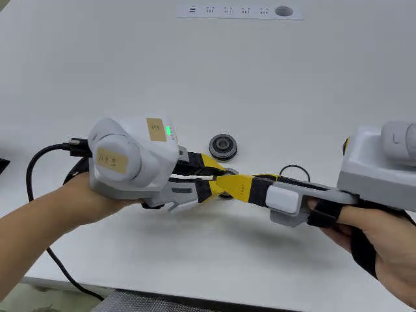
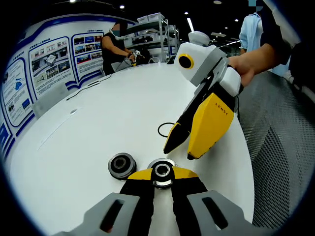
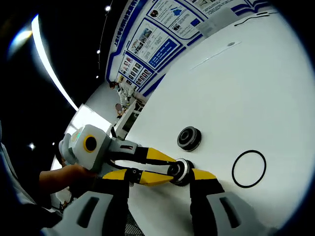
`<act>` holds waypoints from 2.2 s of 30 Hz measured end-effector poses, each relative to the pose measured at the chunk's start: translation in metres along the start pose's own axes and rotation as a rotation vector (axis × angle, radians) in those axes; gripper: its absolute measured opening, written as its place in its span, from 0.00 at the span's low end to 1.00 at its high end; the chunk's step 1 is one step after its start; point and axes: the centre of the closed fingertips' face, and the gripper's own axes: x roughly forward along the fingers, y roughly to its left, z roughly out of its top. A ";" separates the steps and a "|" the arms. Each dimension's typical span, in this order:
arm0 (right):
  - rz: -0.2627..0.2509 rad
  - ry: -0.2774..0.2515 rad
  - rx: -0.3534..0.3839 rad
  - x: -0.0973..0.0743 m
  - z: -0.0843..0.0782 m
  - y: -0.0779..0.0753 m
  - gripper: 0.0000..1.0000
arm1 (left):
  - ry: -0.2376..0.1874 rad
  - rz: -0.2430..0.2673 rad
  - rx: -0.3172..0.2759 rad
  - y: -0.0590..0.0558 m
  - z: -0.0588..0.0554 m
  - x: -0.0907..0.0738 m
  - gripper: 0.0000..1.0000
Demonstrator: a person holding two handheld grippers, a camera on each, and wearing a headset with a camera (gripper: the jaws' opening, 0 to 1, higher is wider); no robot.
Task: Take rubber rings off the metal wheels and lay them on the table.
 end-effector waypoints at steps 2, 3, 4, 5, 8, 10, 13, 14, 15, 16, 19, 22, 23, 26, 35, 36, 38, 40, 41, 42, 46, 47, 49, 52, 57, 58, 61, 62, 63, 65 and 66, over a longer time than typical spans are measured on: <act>-0.010 -0.004 0.010 0.001 0.000 -0.002 0.53 | -0.001 0.000 0.000 0.000 0.000 0.000 0.13; -0.014 -0.001 0.016 0.002 0.000 -0.003 0.53 | -0.001 0.000 0.001 0.000 0.000 0.000 0.13; -0.017 0.003 0.027 0.004 -0.001 -0.004 0.54 | -0.002 -0.001 0.001 0.000 0.000 0.000 0.13; -0.019 0.006 0.034 0.004 -0.002 -0.005 0.55 | -0.002 -0.001 0.000 0.000 0.000 0.000 0.13; -0.020 0.020 0.055 0.006 -0.004 -0.006 0.56 | -0.005 -0.004 0.001 0.000 0.000 0.000 0.12; -0.023 0.021 0.062 0.007 -0.004 -0.006 0.56 | -0.005 -0.006 0.003 0.000 0.000 0.000 0.12; -0.030 0.015 0.064 0.008 -0.003 -0.007 0.56 | -0.005 -0.008 0.003 0.000 0.000 0.000 0.12; -0.028 0.021 0.067 0.008 -0.002 -0.009 0.56 | -0.005 -0.009 0.004 0.000 0.000 0.000 0.12; -0.028 0.023 0.069 0.009 -0.003 -0.009 0.56 | -0.005 -0.009 0.005 0.000 0.000 0.000 0.12; -0.028 0.024 0.069 0.009 -0.003 -0.009 0.56 | -0.005 -0.010 0.005 0.000 0.000 0.000 0.12; -0.029 0.030 0.075 0.010 -0.004 -0.008 0.56 | -0.004 -0.011 0.007 0.000 0.000 0.000 0.12; -0.028 0.047 0.086 0.011 -0.008 -0.008 0.55 | -0.004 -0.011 0.007 0.000 0.000 0.000 0.12; -0.027 0.042 0.093 0.011 -0.008 -0.008 0.55 | -0.003 -0.011 0.006 0.000 0.000 0.000 0.12; -0.027 0.047 0.092 0.010 -0.008 -0.008 0.55 | -0.005 -0.010 0.005 0.000 -0.001 0.000 0.12; -0.005 0.041 0.105 0.007 -0.008 -0.004 0.52 | -0.003 -0.007 0.007 0.004 -0.005 0.002 0.12; -0.005 0.039 0.107 0.008 -0.007 -0.004 0.52 | -0.003 -0.007 0.008 0.004 -0.005 0.002 0.12; 0.000 0.046 0.115 0.007 -0.009 -0.004 0.52 | -0.002 -0.006 0.010 0.004 -0.005 0.002 0.12; 0.003 0.047 0.119 0.007 -0.009 -0.005 0.51 | -0.002 -0.006 0.009 0.004 -0.006 0.002 0.12; 0.004 0.048 0.121 0.007 -0.010 -0.005 0.50 | -0.002 -0.006 0.010 0.005 -0.006 0.002 0.12; 0.007 0.048 0.134 0.006 -0.010 -0.005 0.50 | -0.002 -0.006 0.009 0.005 -0.006 0.002 0.12; 0.022 0.052 0.150 0.004 -0.011 -0.003 0.49 | -0.002 -0.005 0.009 0.005 -0.006 0.003 0.12; 0.024 0.047 0.149 0.003 -0.012 -0.002 0.49 | -0.002 -0.006 0.009 0.005 -0.006 0.003 0.12; 0.026 0.043 0.149 0.002 -0.012 -0.002 0.48 | -0.002 -0.006 0.009 0.005 -0.006 0.003 0.12; 0.029 0.027 0.166 0.001 -0.011 -0.003 0.47 | -0.002 -0.006 0.008 0.005 -0.006 0.003 0.12; 0.032 0.019 0.176 0.001 -0.010 -0.003 0.47 | -0.002 -0.006 0.008 0.005 -0.006 0.003 0.12; 0.031 0.020 0.175 0.001 -0.010 -0.004 0.46 | -0.002 -0.006 0.008 0.005 -0.006 0.003 0.12; 0.028 0.018 0.174 0.001 -0.010 -0.005 0.45 | -0.003 -0.006 0.008 0.004 -0.006 0.002 0.12; 0.027 0.017 0.168 0.001 -0.009 -0.005 0.45 | -0.003 -0.006 0.008 0.004 -0.006 0.002 0.12; 0.027 0.016 0.163 0.001 -0.009 -0.005 0.44 | -0.003 -0.006 0.008 0.004 -0.006 0.002 0.12; 0.025 0.017 0.156 0.000 -0.009 -0.006 0.42 | -0.003 -0.006 0.008 0.004 -0.006 0.002 0.12; 0.024 0.017 0.156 0.000 -0.009 -0.006 0.42 | -0.004 -0.006 0.008 0.004 -0.006 0.002 0.12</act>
